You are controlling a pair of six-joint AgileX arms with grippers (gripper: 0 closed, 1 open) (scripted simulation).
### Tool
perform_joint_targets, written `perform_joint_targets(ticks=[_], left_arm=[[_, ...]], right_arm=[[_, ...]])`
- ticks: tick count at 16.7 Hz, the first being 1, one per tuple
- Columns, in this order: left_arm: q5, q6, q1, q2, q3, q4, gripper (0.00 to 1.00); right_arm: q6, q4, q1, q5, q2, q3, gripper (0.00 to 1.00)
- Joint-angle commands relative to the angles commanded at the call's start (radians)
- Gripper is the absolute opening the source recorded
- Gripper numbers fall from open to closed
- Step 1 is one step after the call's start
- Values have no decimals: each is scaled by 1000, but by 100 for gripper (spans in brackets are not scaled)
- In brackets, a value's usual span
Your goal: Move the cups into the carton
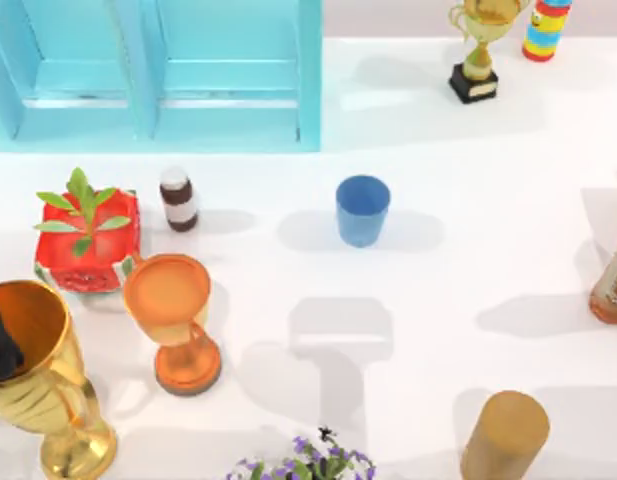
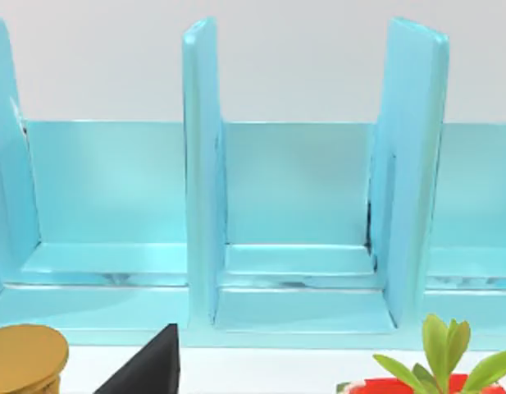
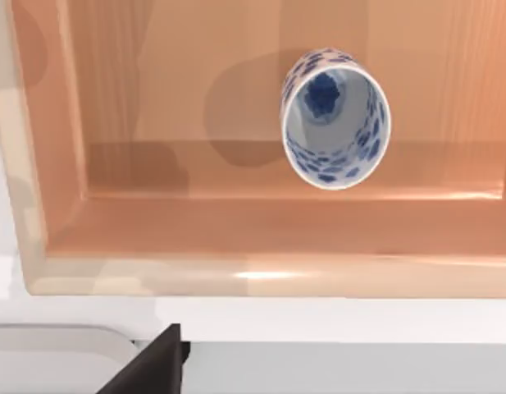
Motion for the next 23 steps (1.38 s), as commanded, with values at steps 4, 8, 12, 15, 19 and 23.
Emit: perform_joint_targets(ticks=[4, 8, 12, 15, 19, 23], left_arm=[[0, 0, 0, 0, 0, 0, 100], [0, 0, 0, 0, 0, 0, 100], [0, 0, 0, 0, 0, 0, 100], [0, 0, 0, 0, 0, 0, 100], [0, 0, 0, 0, 0, 0, 100], [0, 0, 0, 0, 0, 0, 100]], right_arm=[[0, 1, 2, 0, 1, -1, 100], [62, -7, 58, 10, 58, 60, 100], [278, -27, 252, 42, 257, 273, 100], [515, -38, 459, 71, 457, 499, 100], [817, -32, 788, 103, 710, 789, 100], [1108, -9, 1095, 124, 916, 1043, 100]])
